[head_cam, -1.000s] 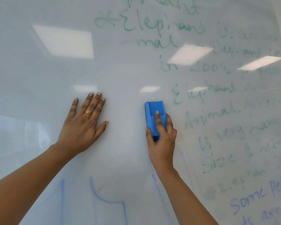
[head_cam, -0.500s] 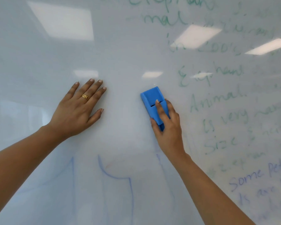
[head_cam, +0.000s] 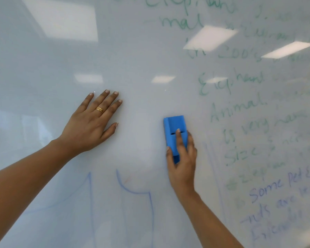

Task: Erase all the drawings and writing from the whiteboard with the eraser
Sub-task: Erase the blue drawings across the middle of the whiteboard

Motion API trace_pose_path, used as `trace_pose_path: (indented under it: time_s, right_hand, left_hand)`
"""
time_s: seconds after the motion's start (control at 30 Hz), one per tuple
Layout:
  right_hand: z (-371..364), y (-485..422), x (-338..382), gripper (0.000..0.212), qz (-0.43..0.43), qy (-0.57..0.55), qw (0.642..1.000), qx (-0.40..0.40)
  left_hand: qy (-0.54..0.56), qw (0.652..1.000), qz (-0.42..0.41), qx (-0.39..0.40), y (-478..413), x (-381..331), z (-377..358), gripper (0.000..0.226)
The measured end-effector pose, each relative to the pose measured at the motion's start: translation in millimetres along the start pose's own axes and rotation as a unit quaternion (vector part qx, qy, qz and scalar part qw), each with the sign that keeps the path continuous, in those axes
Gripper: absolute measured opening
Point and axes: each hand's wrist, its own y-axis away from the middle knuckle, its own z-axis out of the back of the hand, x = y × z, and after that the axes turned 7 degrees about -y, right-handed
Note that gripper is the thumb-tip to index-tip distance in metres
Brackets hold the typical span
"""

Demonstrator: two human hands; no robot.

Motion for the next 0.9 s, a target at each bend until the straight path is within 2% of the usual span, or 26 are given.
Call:
trace_pose_path:
  time_s: [0.17, 0.3, 0.5, 0.67, 0.9]
  right_hand:
    - [-20.2, 28.6, 31.7, 0.056, 0.079, 0.003, 0.993, 0.091]
    - [-5.8, 18.8, 18.1, 0.054, 0.099, 0.025, 0.988, 0.119]
    - [31.1, -15.7, -12.3, 0.060, -0.052, 0.013, 0.997, 0.062]
    - [50.4, -26.1, -34.8, 0.054, -0.164, -0.024, 0.986, -0.011]
    - [63.0, -1.0, -44.4, 0.054, -0.215, -0.026, 0.975, -0.040]
  left_hand:
    - [0.005, 1.000, -0.006, 0.004, 0.0, 0.9, 1.6, 0.058]
    - [0.011, 1.000, -0.005, 0.005, 1.0, -0.5, 1.8, 0.059]
    - [0.016, 1.000, -0.003, 0.003, 2.8, -3.8, 1.4, 0.059]
    - [0.018, 1.000, 0.000, -0.003, 3.5, -4.5, 0.9, 0.059]
    - [0.020, 1.000, 0.001, -0.004, 3.5, -7.1, -0.8, 0.059]
